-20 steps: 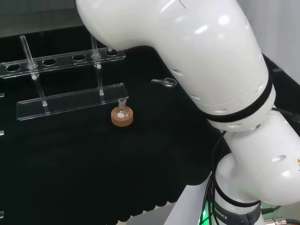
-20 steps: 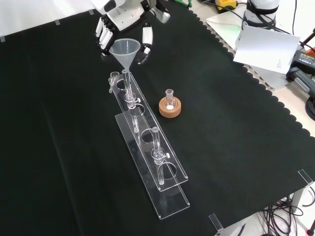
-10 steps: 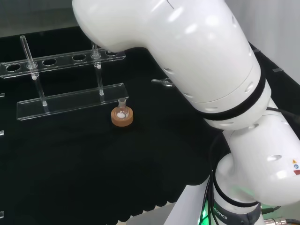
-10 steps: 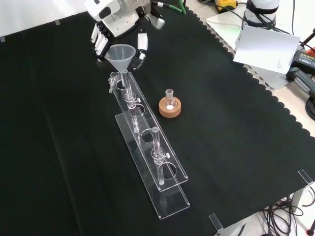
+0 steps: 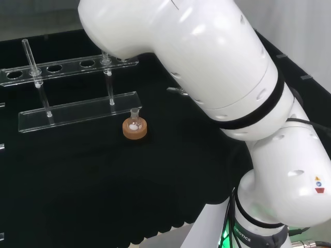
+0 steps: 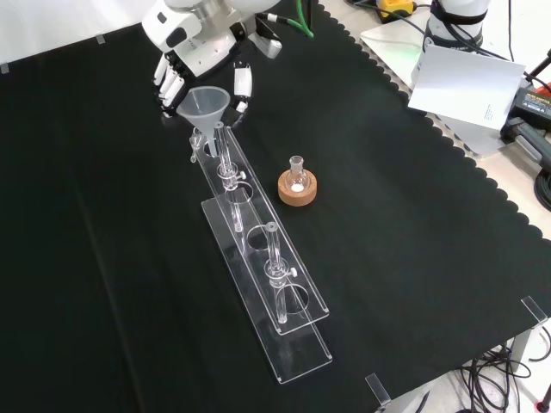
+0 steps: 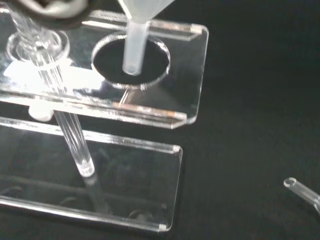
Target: Put the funnel back on the funnel stand.
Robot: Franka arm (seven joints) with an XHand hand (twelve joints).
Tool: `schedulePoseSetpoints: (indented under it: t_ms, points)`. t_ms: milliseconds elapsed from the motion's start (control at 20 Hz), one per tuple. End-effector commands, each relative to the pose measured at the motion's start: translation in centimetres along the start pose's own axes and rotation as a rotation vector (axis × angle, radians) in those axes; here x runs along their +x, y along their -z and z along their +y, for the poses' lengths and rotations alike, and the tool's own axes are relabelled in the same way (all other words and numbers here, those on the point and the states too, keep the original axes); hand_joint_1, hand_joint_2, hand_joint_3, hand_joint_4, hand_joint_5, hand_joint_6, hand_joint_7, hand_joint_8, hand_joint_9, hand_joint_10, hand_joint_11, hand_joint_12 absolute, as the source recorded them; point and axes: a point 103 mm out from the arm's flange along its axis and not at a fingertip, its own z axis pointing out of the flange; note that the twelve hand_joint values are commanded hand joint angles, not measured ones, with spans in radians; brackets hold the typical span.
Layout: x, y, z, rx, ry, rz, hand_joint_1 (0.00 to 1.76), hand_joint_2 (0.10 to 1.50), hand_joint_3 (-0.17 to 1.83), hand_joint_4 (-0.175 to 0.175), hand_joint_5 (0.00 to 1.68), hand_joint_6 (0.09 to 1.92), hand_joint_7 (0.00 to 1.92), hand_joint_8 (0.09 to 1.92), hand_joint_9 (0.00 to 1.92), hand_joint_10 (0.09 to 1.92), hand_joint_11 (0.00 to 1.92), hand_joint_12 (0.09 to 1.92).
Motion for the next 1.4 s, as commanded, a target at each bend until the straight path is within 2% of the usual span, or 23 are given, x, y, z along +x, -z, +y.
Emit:
schedulePoseSetpoints:
  t_ms: [50, 300, 400, 650, 950, 1400]
  points:
    - [0.5, -1.9, 0.6, 0.088, 0.021, 0.015, 0.65, 0.70, 0.52, -0.050, 0.31, 0.26, 0.14, 0.75, 0.45, 0.66, 0.34, 1.36]
    - [0.6, -2.4, 0.7, 0.098, 0.024, 0.012, 0.64, 0.70, 0.50, -0.049, 0.30, 0.15, 0.09, 0.74, 0.37, 0.70, 0.28, 1.38]
    - [0.5, -2.3, 0.4, 0.084, 0.026, 0.014, 0.64, 0.70, 0.49, -0.048, 0.29, 0.12, 0.06, 0.73, 0.34, 0.71, 0.25, 1.39]
    - [0.2, -0.8, -1.4, 0.033, 0.017, 0.028, 0.61, 0.68, 0.45, -0.035, 0.20, 0.09, 0.00, 0.54, 0.15, 0.76, 0.13, 1.44]
    - [-0.2, 1.6, -5.1, -0.017, 0.011, 0.046, 0.59, 0.68, 0.44, -0.033, 0.18, 0.09, 0.00, 0.52, 0.13, 0.77, 0.10, 1.45]
    - [-0.6, 3.8, -11.7, -0.051, -0.061, 0.038, 0.55, 0.67, 0.40, -0.028, 0.19, 0.09, 0.00, 0.54, 0.14, 0.78, 0.11, 1.46]
